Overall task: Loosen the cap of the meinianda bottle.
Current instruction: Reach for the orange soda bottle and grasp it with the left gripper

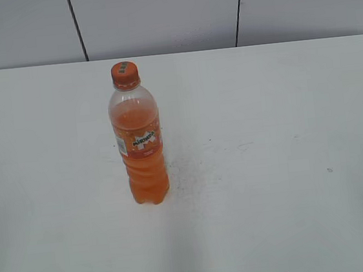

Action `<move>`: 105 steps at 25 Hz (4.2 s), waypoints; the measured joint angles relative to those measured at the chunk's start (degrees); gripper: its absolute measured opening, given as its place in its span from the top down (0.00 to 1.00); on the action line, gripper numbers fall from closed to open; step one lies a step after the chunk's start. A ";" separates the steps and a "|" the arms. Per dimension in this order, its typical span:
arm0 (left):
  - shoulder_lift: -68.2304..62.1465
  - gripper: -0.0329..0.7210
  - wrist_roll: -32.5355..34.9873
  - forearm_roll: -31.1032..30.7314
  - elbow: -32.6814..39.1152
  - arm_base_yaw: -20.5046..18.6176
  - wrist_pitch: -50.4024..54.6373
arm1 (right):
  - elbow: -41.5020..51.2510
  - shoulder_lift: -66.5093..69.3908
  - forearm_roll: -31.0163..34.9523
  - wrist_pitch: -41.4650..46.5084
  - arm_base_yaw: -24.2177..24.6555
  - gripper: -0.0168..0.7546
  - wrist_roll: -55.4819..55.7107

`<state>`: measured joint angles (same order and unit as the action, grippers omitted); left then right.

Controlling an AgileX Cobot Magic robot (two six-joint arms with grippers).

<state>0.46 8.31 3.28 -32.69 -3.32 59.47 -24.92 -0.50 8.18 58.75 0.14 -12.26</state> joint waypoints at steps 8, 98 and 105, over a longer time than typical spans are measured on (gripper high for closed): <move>0.00 0.32 0.00 -1.01 -0.58 0.00 -5.21 | 0.00 0.00 0.00 0.00 0.00 0.23 0.00; -119.09 0.35 -47.31 -89.52 -16.74 12.23 -121.19 | -0.39 0.00 1.25 0.34 0.00 0.23 -0.94; -119.09 0.42 -47.07 -89.28 -16.74 13.15 -121.00 | -7.63 16.79 1.32 1.41 0.00 0.34 -1.38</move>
<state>-118.63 -38.76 -86.00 -49.43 9.83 -61.53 -32.55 16.29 9.50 60.15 0.14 -13.64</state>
